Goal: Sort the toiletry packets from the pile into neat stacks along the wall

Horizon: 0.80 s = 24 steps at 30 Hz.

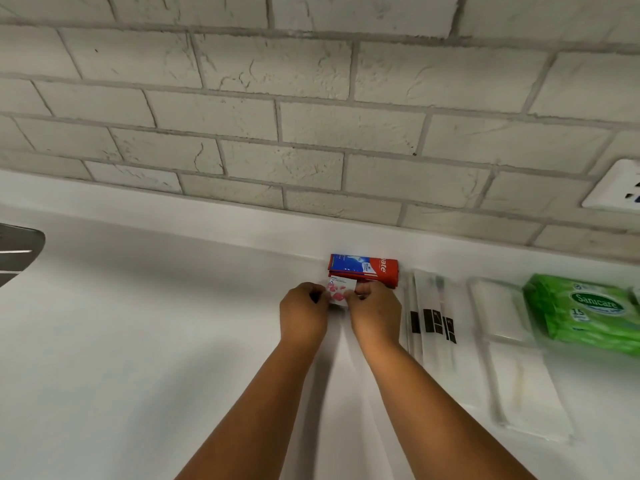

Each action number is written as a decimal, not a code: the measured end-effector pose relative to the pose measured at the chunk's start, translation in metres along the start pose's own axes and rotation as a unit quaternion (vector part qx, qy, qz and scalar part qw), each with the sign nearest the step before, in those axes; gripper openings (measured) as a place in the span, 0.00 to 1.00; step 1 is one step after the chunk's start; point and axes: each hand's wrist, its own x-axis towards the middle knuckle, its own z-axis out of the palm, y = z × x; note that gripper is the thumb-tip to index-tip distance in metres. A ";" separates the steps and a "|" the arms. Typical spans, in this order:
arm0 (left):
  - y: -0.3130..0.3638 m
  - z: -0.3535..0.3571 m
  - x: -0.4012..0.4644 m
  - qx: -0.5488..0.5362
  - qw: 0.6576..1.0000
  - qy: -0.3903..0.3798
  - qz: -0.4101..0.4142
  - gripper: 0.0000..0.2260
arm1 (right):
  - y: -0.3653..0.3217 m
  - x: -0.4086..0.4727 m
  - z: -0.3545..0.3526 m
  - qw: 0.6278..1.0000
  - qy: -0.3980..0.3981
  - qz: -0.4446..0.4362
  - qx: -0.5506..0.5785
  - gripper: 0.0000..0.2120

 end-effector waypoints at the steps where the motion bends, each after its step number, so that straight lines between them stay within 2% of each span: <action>1: 0.000 -0.001 0.000 0.000 1.000 -0.002 0.001 0.09 | -0.001 0.000 -0.001 1.000 -0.001 0.000 -0.003 0.08; 7: 0.002 -0.005 -0.002 -0.003 1.000 -0.001 0.011 0.10 | 0.000 0.001 -0.007 1.000 -0.004 -0.014 0.012 0.08; 13: 0.001 -0.003 -0.003 0.025 0.999 -0.018 0.018 0.10 | 0.000 0.002 -0.005 0.998 -0.045 -0.020 -0.027 0.13; 17: 0.004 -0.005 -0.002 0.033 0.999 -0.028 0.017 0.11 | -0.003 0.005 -0.006 0.998 -0.046 -0.019 -0.041 0.10; 21: 0.004 -0.011 -0.002 0.026 0.999 -0.034 0.004 0.11 | -0.005 0.000 -0.014 0.997 -0.078 -0.006 0.012 0.09; 24: 0.006 -0.020 -0.006 0.039 0.999 0.003 -0.010 0.15 | -0.010 -0.009 -0.030 0.997 -0.075 -0.004 0.029 0.08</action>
